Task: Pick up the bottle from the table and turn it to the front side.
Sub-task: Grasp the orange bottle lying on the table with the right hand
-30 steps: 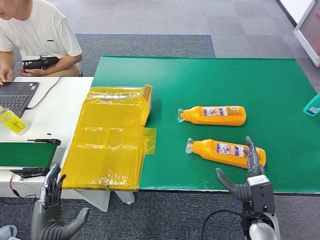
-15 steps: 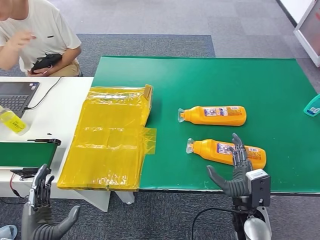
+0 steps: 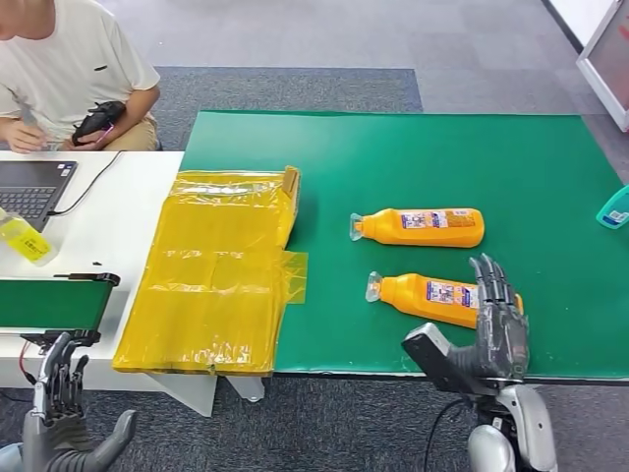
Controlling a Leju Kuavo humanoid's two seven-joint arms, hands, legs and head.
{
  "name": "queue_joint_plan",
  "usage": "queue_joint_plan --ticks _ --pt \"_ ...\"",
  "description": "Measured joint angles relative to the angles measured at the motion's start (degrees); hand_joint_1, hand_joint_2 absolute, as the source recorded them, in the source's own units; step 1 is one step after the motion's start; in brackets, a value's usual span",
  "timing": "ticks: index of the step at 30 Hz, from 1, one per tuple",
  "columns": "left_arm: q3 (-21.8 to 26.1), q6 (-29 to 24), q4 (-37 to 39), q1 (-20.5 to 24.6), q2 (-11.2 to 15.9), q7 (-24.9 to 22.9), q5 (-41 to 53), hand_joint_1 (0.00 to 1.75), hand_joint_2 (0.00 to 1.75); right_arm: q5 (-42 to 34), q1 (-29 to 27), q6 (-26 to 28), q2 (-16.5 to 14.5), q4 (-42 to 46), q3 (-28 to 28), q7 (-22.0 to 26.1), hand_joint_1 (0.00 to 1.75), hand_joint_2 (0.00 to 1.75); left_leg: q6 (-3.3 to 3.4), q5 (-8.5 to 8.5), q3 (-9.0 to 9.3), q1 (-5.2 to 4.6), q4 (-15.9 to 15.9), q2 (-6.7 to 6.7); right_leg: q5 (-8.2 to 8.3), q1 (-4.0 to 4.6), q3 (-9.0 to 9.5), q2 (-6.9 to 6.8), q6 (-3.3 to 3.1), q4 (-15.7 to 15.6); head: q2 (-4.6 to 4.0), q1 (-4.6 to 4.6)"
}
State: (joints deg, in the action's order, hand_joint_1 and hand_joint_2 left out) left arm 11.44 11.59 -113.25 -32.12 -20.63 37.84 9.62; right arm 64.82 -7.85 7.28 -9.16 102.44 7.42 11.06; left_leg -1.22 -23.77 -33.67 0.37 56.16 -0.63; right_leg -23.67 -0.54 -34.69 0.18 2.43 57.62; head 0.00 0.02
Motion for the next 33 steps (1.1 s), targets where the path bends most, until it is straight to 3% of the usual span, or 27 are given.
queue_joint_plan --ticks 4,12,21,27,33 --pt "0.2 -1.7 -0.5 -0.9 0.0 1.0 -0.1 0.00 1.75 3.5 1.4 -4.3 6.6 0.1 -4.0 -6.2 0.00 1.75 0.01 0.00 0.00 -0.01 0.0 0.00 0.02 -0.01 0.01 0.00 0.02 0.0 0.00 -0.01" --pt "0.3 -4.5 -0.9 -2.2 0.0 1.6 -0.6 0.00 1.75 -0.5 4.0 -11.6 16.9 -0.5 -8.4 -10.9 0.00 1.75 0.01 0.01 0.00 0.00 0.0 0.00 0.02 0.00 0.01 -0.01 0.02 0.0 0.00 -0.01" --pt "0.4 -7.7 -2.3 -3.3 0.0 2.3 -5.9 0.00 1.75 -4.9 5.7 -20.0 27.3 -2.3 -9.2 -15.0 0.00 1.75 0.03 -0.01 -0.02 -0.02 0.0 -0.01 0.03 -0.04 0.01 -0.01 0.04 0.0 0.00 0.00" --pt "0.5 -4.1 -2.8 -3.4 0.0 2.3 -7.3 0.00 1.75 -7.8 8.7 -22.9 31.8 -6.1 -9.6 -15.3 0.00 1.75 0.04 0.01 0.00 -0.02 0.0 0.00 0.04 -0.03 0.01 0.00 0.05 0.0 0.00 0.00" --pt "0.6 -1.3 -3.3 -3.3 0.0 2.2 -7.6 0.00 1.75 -8.6 12.3 -23.1 33.4 -11.3 -10.7 -15.0 0.00 1.75 0.07 0.04 0.00 -0.02 0.0 0.00 0.05 -0.03 0.03 0.00 0.05 0.0 0.00 -0.01"
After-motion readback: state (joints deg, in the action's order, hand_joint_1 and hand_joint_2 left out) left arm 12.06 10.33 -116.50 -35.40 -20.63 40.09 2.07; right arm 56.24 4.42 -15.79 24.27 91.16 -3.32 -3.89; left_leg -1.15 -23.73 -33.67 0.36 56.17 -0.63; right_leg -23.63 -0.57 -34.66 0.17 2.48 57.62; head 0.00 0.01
